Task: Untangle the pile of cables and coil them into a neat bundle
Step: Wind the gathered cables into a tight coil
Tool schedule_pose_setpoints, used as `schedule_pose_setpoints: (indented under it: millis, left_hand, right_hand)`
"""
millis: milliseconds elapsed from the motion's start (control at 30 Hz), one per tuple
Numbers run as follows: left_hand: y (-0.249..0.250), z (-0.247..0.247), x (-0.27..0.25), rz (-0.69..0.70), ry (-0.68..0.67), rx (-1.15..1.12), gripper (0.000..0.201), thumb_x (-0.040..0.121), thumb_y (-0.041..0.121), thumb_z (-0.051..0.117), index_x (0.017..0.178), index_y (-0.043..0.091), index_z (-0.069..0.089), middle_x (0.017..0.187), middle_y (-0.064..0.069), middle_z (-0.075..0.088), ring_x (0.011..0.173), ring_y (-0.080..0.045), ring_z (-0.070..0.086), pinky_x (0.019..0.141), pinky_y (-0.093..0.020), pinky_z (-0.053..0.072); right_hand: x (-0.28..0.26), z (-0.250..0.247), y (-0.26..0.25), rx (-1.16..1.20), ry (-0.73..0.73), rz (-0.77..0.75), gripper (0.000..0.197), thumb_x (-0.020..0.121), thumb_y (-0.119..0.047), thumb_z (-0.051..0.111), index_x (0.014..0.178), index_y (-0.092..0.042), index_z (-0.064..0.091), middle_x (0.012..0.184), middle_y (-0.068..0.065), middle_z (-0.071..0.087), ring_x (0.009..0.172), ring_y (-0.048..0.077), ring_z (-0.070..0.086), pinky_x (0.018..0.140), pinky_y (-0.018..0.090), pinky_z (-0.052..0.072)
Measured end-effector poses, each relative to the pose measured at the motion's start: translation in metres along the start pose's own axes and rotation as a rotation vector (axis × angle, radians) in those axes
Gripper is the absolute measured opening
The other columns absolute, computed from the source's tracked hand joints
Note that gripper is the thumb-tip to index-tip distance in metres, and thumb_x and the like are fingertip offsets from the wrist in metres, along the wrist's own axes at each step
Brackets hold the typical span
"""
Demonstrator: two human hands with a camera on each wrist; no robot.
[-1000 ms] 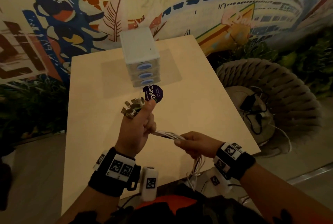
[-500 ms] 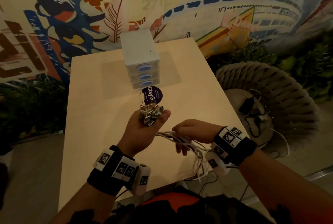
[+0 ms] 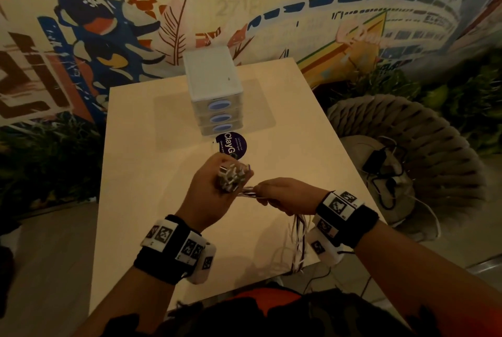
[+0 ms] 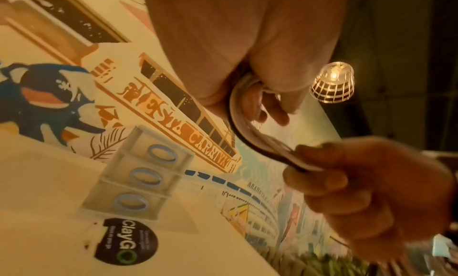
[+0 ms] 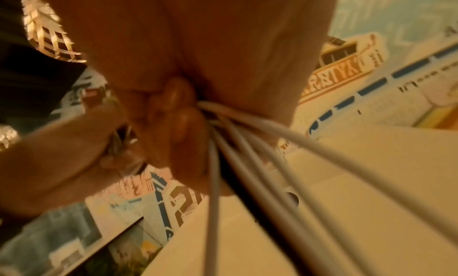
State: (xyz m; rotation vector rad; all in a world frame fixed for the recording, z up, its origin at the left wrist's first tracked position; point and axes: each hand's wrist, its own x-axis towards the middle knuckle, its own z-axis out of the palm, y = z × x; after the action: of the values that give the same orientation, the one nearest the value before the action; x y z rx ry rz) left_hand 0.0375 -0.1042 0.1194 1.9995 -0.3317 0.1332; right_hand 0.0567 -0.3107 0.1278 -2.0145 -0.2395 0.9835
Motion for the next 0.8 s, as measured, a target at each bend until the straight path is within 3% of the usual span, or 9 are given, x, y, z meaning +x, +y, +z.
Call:
schedule_pose_setpoints:
  millis: [100,200,367,567,700,800]
  left_hand:
    - [-0.015,0.001,-0.001,0.127,-0.133,0.316,0.024,0.087,0.019,0.077,0.111,0.017,0.074,0.117,0.004,0.069,0.106,-0.014,0.062,0.088,-0.034,0.053]
    - [-0.024,-0.001,0.0,0.148,-0.257,0.564,0.035,0.087,0.034,0.069,0.12,0.023,0.072,0.114,0.011,0.072,0.109,-0.015,0.053,0.083,-0.036,0.046]
    - [-0.016,0.0,0.005,-0.041,-0.541,0.573,0.023,0.101,0.037,0.056,0.113,0.021,0.068,0.101,-0.002,0.069,0.091,-0.02,0.061,0.076,-0.035,0.048]
    - [-0.008,0.003,0.011,-0.102,-0.643,0.567,0.023,0.1,0.043,0.058,0.111,0.024,0.066,0.103,0.002,0.072,0.09,-0.018,0.064,0.081,-0.038,0.052]
    - [-0.009,0.011,0.009,-0.104,-0.692,0.605,0.033,0.096,0.053,0.059,0.118,0.029,0.066,0.104,0.006,0.072,0.092,-0.015,0.065,0.081,-0.036,0.053]
    - [-0.008,0.015,0.007,-0.095,-0.709,0.739,0.029,0.098,0.049,0.058,0.113,0.025,0.065,0.097,0.002,0.072,0.087,-0.019,0.066,0.074,-0.034,0.052]
  right_hand:
    - [0.006,-0.004,-0.002,0.085,0.024,0.067,0.036,0.104,-0.032,0.04,0.076,-0.015,0.053,0.061,-0.002,0.035,0.052,0.015,0.028,0.05,0.028,0.026]
    - [0.007,-0.01,-0.001,0.145,0.014,0.1,0.035,0.104,-0.029,0.042,0.072,-0.015,0.051,0.056,-0.004,0.032,0.049,0.015,0.024,0.049,0.028,0.023]
    - [0.009,-0.011,-0.004,0.074,-0.001,0.111,0.036,0.104,-0.028,0.04,0.072,-0.016,0.051,0.058,-0.004,0.035,0.051,0.016,0.027,0.051,0.029,0.027]
    - [0.01,-0.013,-0.006,0.07,-0.04,0.122,0.034,0.102,-0.025,0.04,0.069,-0.016,0.046,0.058,-0.004,0.035,0.053,0.015,0.026,0.052,0.029,0.027]
    - [0.013,-0.014,-0.009,0.073,-0.093,0.169,0.042,0.102,-0.038,0.032,0.079,-0.01,0.053,0.059,-0.001,0.039,0.051,0.015,0.028,0.053,0.028,0.027]
    - [0.017,-0.017,-0.017,0.061,-0.162,0.227,0.071,0.098,-0.068,0.031,0.08,-0.008,0.065,0.054,0.001,0.054,0.047,0.017,0.038,0.052,0.028,0.034]
